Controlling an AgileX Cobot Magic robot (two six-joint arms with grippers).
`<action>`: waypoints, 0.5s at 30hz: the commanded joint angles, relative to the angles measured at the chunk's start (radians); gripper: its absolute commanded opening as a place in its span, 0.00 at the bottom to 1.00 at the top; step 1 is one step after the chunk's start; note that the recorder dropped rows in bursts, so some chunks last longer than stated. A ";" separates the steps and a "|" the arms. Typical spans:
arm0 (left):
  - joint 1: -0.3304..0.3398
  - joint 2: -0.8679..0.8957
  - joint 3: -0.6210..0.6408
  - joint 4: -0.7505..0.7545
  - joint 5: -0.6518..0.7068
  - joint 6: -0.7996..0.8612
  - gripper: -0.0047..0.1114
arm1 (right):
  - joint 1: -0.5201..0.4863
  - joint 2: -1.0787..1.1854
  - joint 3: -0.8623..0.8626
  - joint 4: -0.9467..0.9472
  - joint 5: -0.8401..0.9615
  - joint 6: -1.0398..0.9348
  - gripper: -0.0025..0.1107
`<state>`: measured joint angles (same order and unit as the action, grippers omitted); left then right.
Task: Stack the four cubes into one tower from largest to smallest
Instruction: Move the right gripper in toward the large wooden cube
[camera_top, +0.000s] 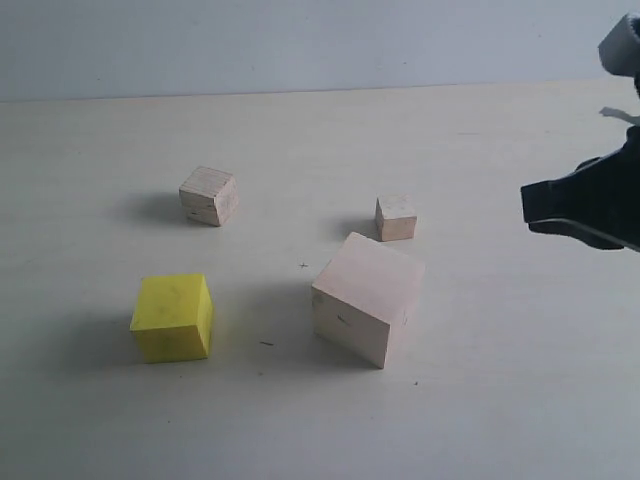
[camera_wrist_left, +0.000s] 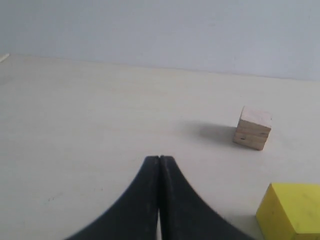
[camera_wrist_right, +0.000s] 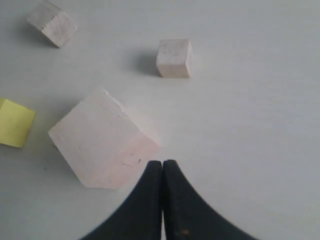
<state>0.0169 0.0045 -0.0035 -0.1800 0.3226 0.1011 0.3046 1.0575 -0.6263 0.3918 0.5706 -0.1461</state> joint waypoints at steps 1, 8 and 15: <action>0.002 -0.005 0.003 -0.018 -0.124 0.004 0.04 | 0.004 0.091 -0.007 0.043 0.011 -0.010 0.02; 0.002 -0.005 0.003 -0.021 -0.196 -0.001 0.04 | 0.004 0.257 -0.007 0.194 0.031 -0.086 0.02; 0.002 -0.005 0.003 -0.017 -0.208 -0.001 0.04 | 0.010 0.369 -0.007 0.335 0.045 -0.229 0.02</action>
<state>0.0169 0.0045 -0.0035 -0.1881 0.1370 0.1011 0.3135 1.3922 -0.6269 0.6958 0.6164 -0.3357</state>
